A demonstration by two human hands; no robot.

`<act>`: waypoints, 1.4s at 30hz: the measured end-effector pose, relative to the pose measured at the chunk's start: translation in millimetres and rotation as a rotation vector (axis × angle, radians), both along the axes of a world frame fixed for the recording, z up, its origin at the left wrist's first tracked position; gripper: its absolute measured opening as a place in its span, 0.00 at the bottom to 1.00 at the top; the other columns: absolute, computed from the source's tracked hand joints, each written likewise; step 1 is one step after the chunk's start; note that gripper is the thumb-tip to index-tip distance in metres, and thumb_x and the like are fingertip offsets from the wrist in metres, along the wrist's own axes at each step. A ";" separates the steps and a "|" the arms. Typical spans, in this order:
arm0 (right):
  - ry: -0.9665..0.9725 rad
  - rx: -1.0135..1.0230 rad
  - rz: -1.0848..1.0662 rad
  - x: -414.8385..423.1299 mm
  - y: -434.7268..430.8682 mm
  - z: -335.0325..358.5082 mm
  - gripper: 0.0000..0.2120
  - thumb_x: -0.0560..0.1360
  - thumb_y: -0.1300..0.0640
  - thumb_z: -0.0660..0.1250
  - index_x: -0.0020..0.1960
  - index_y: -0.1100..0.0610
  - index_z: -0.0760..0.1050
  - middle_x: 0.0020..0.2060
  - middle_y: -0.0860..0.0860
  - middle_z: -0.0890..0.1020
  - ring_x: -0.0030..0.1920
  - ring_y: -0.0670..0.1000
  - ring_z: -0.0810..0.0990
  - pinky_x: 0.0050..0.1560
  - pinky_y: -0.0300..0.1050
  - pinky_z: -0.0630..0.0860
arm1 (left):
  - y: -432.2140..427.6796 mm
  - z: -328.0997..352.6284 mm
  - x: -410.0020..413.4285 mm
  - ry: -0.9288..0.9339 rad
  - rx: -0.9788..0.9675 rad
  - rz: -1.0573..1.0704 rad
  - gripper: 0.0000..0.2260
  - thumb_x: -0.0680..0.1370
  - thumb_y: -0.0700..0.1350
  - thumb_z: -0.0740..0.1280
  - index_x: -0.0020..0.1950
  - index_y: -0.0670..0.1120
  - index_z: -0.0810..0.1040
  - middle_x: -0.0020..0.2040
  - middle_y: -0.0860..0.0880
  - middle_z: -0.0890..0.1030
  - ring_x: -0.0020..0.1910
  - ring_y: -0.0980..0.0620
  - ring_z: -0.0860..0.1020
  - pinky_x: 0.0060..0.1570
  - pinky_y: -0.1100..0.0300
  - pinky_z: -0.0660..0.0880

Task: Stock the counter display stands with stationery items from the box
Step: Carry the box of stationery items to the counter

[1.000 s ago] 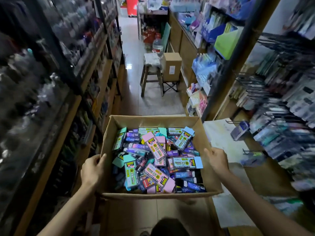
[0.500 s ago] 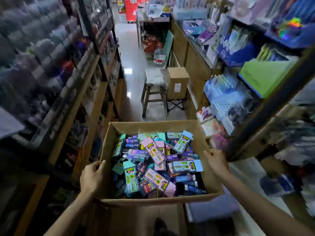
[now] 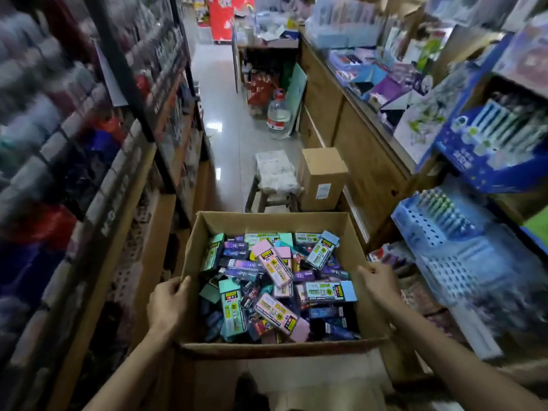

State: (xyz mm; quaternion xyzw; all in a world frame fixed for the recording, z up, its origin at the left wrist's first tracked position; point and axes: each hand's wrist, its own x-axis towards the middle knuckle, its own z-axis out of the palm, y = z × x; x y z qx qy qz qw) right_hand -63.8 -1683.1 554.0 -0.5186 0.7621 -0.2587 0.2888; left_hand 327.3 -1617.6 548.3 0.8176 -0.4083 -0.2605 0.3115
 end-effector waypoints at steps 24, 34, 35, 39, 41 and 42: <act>0.008 -0.016 -0.102 75.1 -504.8 29.0 0.21 0.77 0.59 0.64 0.27 0.56 0.66 0.23 0.51 0.69 0.27 0.50 0.68 0.29 0.45 0.60 | -554.1 17.6 74.3 -0.014 -0.026 -0.137 0.10 0.79 0.46 0.64 0.40 0.46 0.81 0.33 0.47 0.80 0.38 0.44 0.79 0.33 0.56 0.68; 0.014 0.040 -0.559 80.5 -593.7 16.7 0.19 0.77 0.58 0.65 0.28 0.59 0.68 0.23 0.53 0.70 0.27 0.52 0.68 0.29 0.45 0.57 | -798.5 27.6 50.2 0.013 0.036 -0.536 0.11 0.79 0.49 0.63 0.42 0.49 0.82 0.36 0.48 0.83 0.37 0.47 0.80 0.38 0.51 0.78; 0.007 0.043 -0.606 77.1 -598.2 16.6 0.19 0.77 0.58 0.65 0.28 0.59 0.66 0.23 0.53 0.69 0.27 0.52 0.67 0.29 0.45 0.56 | -818.2 29.5 39.6 0.006 0.038 -0.566 0.12 0.79 0.49 0.63 0.40 0.48 0.82 0.35 0.48 0.83 0.36 0.47 0.80 0.37 0.50 0.78; -0.011 0.027 -0.766 55.0 -611.6 7.6 0.19 0.77 0.59 0.65 0.28 0.57 0.67 0.23 0.51 0.71 0.27 0.50 0.68 0.28 0.43 0.58 | -879.3 26.4 -11.3 0.026 0.064 -0.689 0.12 0.79 0.48 0.63 0.40 0.46 0.81 0.33 0.47 0.82 0.34 0.46 0.80 0.38 0.48 0.79; 0.004 0.012 -0.807 39.4 -616.1 0.7 0.18 0.77 0.60 0.65 0.28 0.58 0.69 0.24 0.51 0.73 0.27 0.49 0.70 0.28 0.43 0.61 | -901.2 21.8 -38.3 0.038 0.079 -0.733 0.11 0.79 0.48 0.63 0.40 0.47 0.81 0.34 0.47 0.83 0.36 0.46 0.81 0.40 0.48 0.80; 0.004 0.012 -0.823 30.2 -617.7 -2.8 0.17 0.77 0.60 0.64 0.29 0.61 0.71 0.26 0.53 0.75 0.29 0.51 0.72 0.28 0.43 0.62 | -909.5 18.9 -51.3 0.041 0.086 -0.753 0.11 0.79 0.48 0.63 0.41 0.48 0.81 0.35 0.47 0.83 0.36 0.46 0.81 0.42 0.47 0.80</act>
